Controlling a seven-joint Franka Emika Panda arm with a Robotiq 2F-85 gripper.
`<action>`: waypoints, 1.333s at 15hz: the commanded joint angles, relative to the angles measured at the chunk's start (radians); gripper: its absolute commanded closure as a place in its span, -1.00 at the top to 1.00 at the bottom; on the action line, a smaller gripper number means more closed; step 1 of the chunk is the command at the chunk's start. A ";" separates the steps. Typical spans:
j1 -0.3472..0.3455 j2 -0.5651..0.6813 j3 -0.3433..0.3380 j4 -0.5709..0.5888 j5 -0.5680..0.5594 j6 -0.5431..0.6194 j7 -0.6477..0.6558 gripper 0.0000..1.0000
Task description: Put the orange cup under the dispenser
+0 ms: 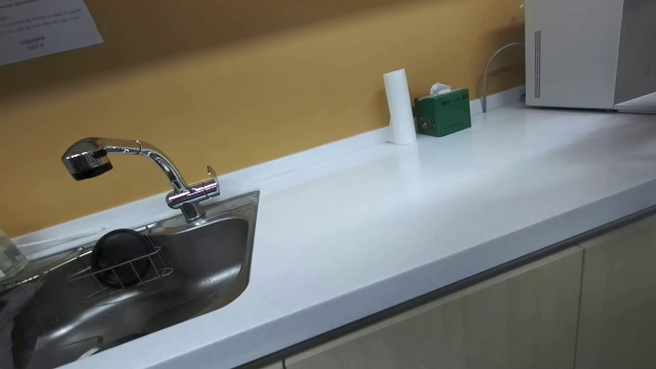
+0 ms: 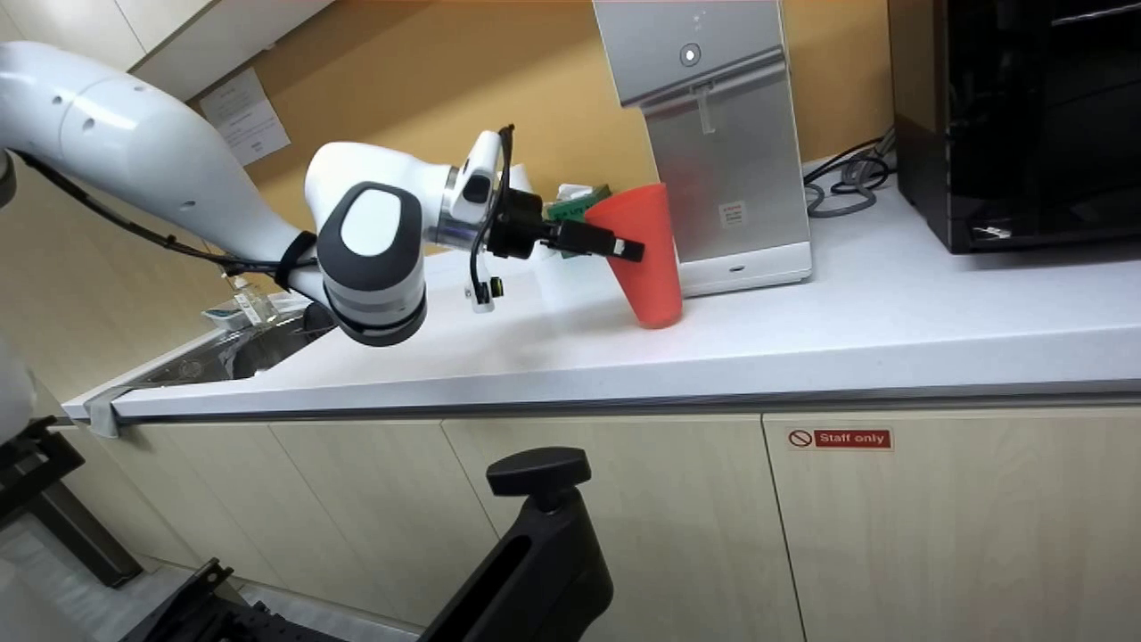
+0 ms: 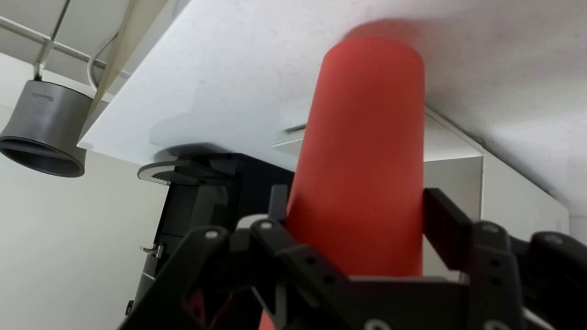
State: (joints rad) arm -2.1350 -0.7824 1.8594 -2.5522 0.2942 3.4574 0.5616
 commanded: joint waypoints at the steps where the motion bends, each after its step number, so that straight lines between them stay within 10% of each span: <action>1: -0.026 0.011 -0.018 0.056 0.002 -0.001 -0.043 -0.03; 7: -0.194 0.148 0.060 0.124 -0.094 -0.004 -0.123 -0.03; 8: -0.114 0.046 0.024 0.095 -0.022 -0.003 -0.091 0.47; 11: -0.178 0.108 0.052 0.109 -0.061 -0.002 -0.117 0.47; 12: -0.180 0.120 0.052 0.109 -0.063 -0.002 -0.124 -0.03; 20: -0.180 0.031 0.055 0.233 -0.076 -0.002 -0.186 -0.03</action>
State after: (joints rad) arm -2.3048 -0.7084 1.9103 -2.3789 0.2191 3.4571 0.3919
